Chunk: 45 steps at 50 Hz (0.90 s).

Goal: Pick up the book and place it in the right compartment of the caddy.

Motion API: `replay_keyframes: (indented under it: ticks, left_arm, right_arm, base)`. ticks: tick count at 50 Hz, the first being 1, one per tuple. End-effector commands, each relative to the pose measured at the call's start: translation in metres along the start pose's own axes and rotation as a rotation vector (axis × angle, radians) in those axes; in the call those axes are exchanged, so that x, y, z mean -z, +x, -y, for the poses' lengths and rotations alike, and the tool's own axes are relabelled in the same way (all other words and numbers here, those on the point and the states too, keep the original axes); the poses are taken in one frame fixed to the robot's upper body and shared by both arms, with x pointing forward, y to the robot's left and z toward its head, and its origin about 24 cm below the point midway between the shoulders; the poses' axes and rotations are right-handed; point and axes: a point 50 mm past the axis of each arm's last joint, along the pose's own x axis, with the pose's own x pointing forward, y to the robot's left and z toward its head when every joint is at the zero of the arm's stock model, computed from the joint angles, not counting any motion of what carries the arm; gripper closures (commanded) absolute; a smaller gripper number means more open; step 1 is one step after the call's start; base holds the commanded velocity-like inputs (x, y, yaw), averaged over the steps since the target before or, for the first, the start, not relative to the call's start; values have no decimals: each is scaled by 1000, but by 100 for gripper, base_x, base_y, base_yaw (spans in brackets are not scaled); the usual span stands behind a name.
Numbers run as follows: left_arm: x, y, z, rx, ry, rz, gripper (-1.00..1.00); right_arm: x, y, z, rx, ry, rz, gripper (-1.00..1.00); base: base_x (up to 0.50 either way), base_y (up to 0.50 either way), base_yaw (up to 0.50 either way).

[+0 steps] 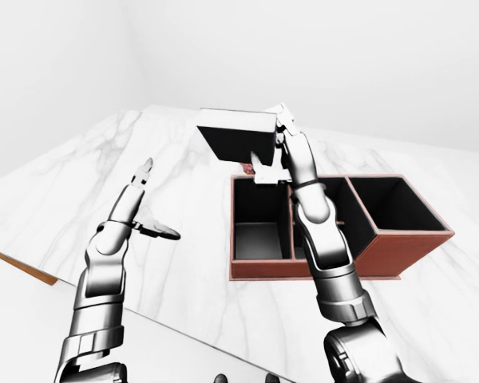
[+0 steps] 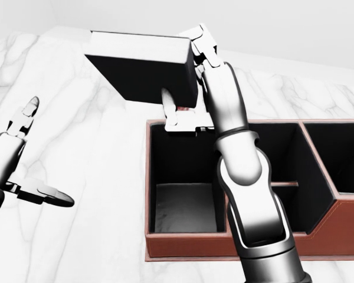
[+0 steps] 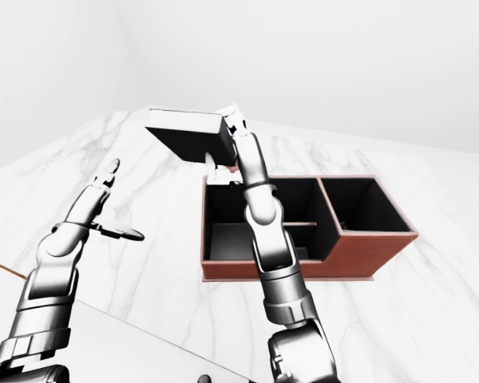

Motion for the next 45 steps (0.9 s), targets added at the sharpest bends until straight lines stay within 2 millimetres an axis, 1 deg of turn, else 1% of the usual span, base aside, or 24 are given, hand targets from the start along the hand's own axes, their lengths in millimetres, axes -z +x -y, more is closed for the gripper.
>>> replay_keyframes:
  ticks: [1,7,8,9,10,17,21,22,24,28,29,31,33,36,39,42,45]
  left_arm:
    - [10,-5,-4,-40,-191,11,-100]
    - [8,-9,-5,-57,-204,29,-100]
    - [8,-10,-4,-54,-203,30,-100]
    - [8,-10,-4,-55,-205,31,-100]
    - [9,-11,-4,-57,-211,30,-100]
    - [8,-12,-3,-59,-228,41,-100]
    - [7,-12,-4,-66,-238,45,-100]
    - [8,-12,-3,-65,-242,44,-100]
    - [6,-12,-3,-67,-244,48,-100]
    - [4,-11,-4,-70,-247,58,-100]
    - [4,-12,-5,-72,-251,62,-100]
    - [7,-12,-4,-71,-255,48,-100]
    - [5,-14,-4,-73,-252,61,-100]
    - [6,-14,-4,-70,-255,57,-100]
    - [4,-15,-5,-72,-254,70,-100]
    - [-4,-17,-8,-76,-244,104,-100]
    - [-6,-17,-8,-78,-240,113,-100]
  right_arm:
    - [-38,-6,28,93,7,170,100]
    - [-42,-11,43,127,-7,195,100]
    - [-29,-16,43,132,-5,143,100]
    - [-37,-15,46,136,-11,177,100]
    - [-41,-17,52,150,-17,193,100]
    - [-40,-26,73,200,-32,198,100]
    - [-41,-35,85,235,-39,203,100]
    - [-39,-39,92,255,-42,195,100]
    - [-38,-43,98,270,-41,189,100]
    - [-38,-49,104,280,-63,187,100]
    - [-34,-53,109,292,-70,171,100]
    - [-33,-56,114,304,-74,162,100]
    - [-33,-59,118,313,-77,161,100]
    - [-32,-65,123,324,-92,151,100]
    - [-32,-69,128,336,-101,147,100]
    - [-31,-74,136,356,-111,137,100]
    - [-30,-79,143,372,-120,130,100]
  base:
    - [0,0,0]
    - [0,0,0]
    - [0,0,0]
    - [0,0,0]
    - [0,0,0]
    - [0,0,0]
    - [0,0,0]
    - [0,0,0]
    - [0,0,0]
    - [0,0,0]
    - [0,0,0]
    - [0,0,0]
    - [0,0,0]
    - [0,0,0]
    - [0,0,0]
    - [0,0,0]
    - [0,0,0]
